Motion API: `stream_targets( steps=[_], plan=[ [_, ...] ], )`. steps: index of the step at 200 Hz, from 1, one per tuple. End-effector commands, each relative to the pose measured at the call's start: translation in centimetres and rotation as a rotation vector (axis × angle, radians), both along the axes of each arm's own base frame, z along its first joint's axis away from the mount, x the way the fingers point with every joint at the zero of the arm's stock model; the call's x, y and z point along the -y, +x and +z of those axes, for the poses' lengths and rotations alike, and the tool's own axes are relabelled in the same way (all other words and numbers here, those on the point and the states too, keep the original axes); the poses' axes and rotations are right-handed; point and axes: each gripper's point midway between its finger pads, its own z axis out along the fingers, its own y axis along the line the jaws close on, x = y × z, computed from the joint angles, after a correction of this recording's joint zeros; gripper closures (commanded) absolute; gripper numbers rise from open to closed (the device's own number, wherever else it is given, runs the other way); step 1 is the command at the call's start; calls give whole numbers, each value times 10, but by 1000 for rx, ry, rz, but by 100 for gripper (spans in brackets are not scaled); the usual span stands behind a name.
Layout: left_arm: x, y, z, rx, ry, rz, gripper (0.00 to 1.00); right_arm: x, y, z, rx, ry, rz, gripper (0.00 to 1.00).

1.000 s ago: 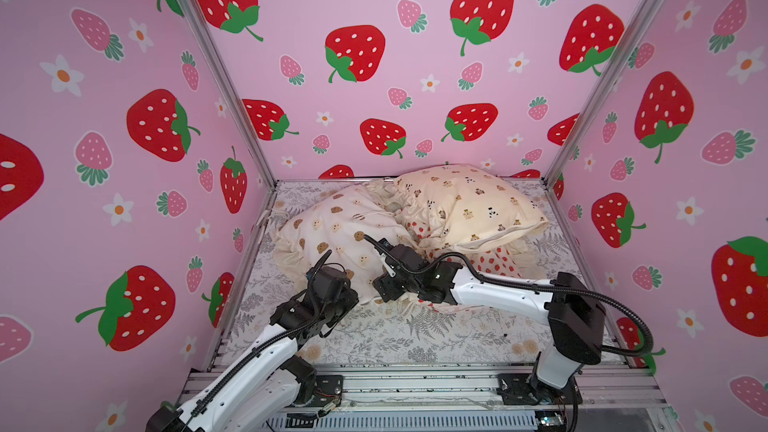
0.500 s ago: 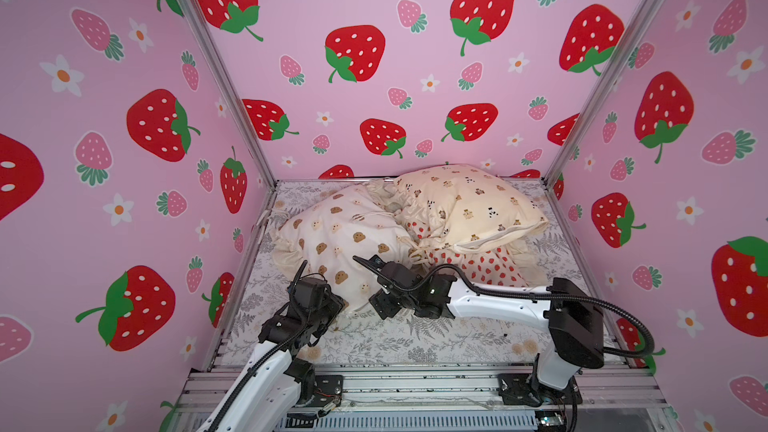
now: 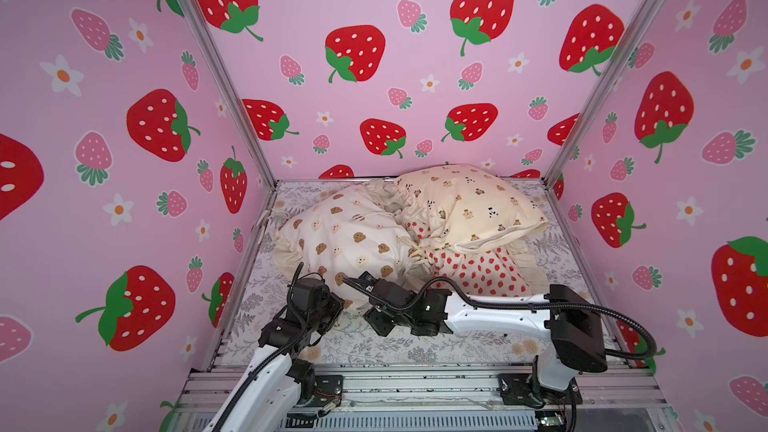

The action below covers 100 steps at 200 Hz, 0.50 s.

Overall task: Zip up pillowcases
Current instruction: Zip the zipper on the pillowcase.

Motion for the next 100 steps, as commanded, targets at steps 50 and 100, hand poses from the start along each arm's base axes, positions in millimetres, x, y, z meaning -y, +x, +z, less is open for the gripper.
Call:
stream_targets(
  steps=[50,100],
  plan=[
    [21,1,40,58,-95,-93,93,-7,-11,-1,-15,-5,-85,58],
    [28,2,50,74,-129,-117,100,-18,-12,-3,11,-42,-133,58]
  ],
)
